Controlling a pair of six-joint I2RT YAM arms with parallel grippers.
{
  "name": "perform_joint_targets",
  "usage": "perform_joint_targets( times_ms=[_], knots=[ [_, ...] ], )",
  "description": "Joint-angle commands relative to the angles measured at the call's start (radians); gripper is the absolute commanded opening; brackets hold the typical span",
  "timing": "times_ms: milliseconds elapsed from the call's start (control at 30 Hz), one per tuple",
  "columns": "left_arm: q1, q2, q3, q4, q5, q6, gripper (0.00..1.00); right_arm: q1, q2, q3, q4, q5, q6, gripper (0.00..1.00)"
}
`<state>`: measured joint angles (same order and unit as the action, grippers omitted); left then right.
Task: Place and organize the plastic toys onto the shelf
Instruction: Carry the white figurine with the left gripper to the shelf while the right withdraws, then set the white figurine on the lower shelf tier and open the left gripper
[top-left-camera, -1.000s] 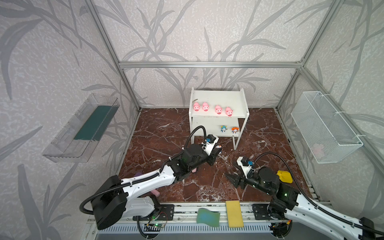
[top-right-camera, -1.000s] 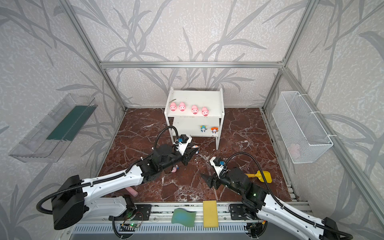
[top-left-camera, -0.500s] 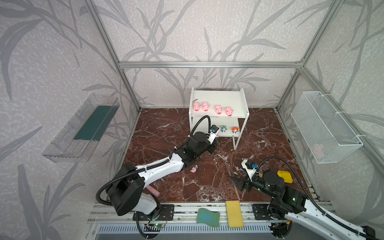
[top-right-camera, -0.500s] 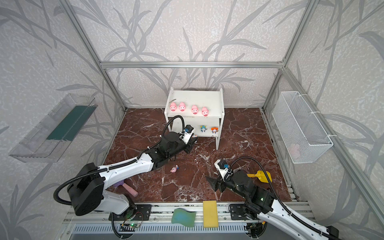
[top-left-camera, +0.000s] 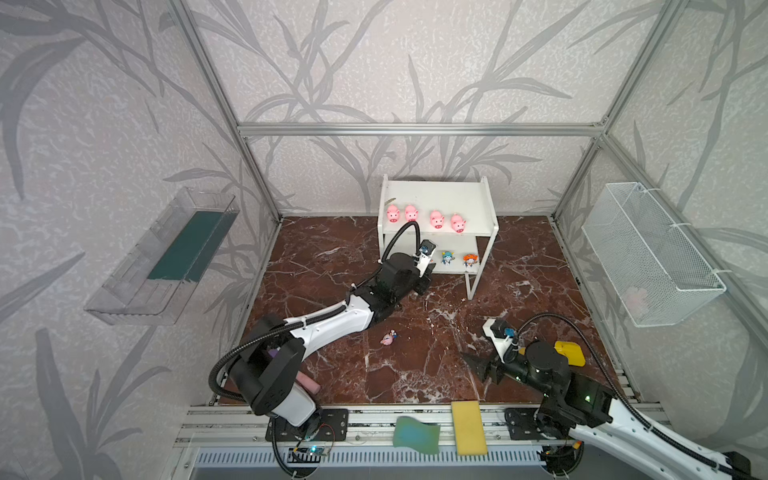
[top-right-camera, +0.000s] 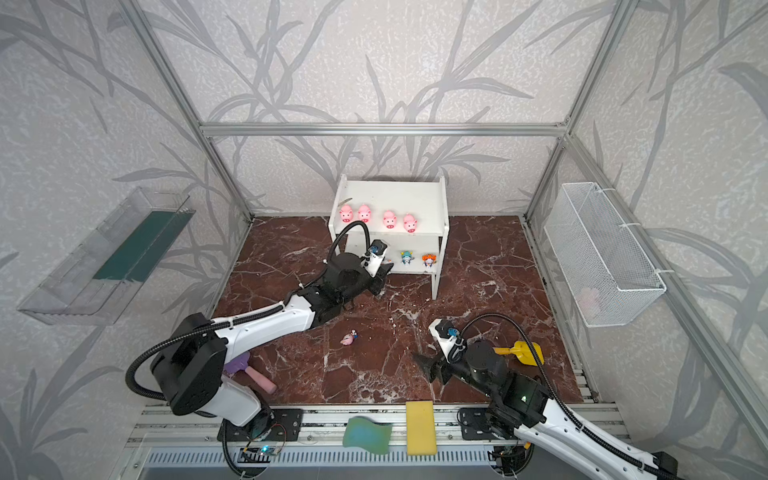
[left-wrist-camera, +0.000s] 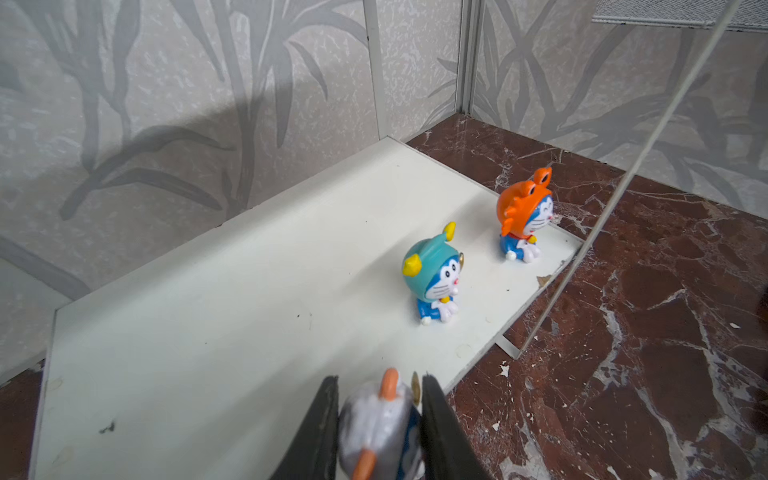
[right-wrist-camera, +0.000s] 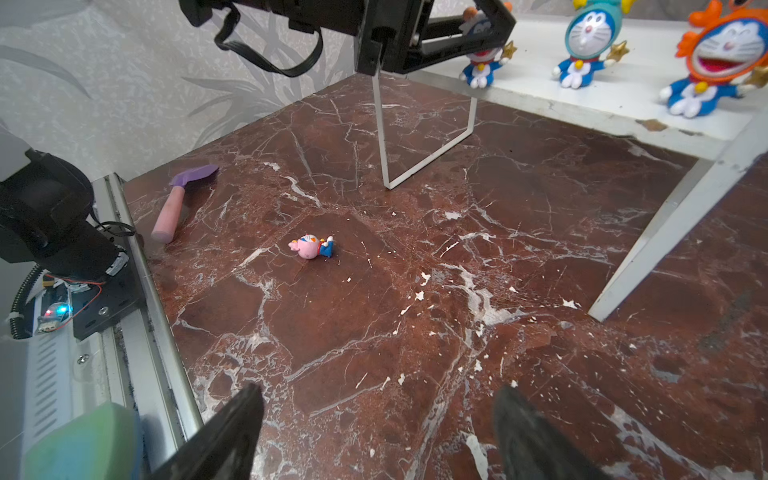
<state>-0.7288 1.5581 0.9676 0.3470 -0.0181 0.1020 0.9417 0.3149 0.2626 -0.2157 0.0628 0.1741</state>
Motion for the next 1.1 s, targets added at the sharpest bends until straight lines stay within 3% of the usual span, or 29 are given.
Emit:
perform_joint_targets(
  times_ms=[0, 400, 733, 1067],
  knots=[
    [0.011, 0.013, 0.035, 0.039, -0.016, 0.03, 0.29, 0.006, -0.002, 0.017, 0.002, 0.01, -0.003, 0.86],
    [0.029, 0.044, 0.039, 0.064, -0.039, 0.03, 0.32, 0.006, 0.019, 0.007, 0.03, 0.008, 0.001, 0.87],
    [0.035, 0.057, 0.038, 0.075, -0.04, 0.025, 0.48, 0.006, 0.016, 0.01, 0.029, 0.008, 0.005, 0.87],
    [0.037, 0.025, 0.006, 0.083, -0.066, 0.021, 0.72, 0.006, 0.028, 0.012, 0.043, 0.002, 0.004, 0.87]
  ],
)
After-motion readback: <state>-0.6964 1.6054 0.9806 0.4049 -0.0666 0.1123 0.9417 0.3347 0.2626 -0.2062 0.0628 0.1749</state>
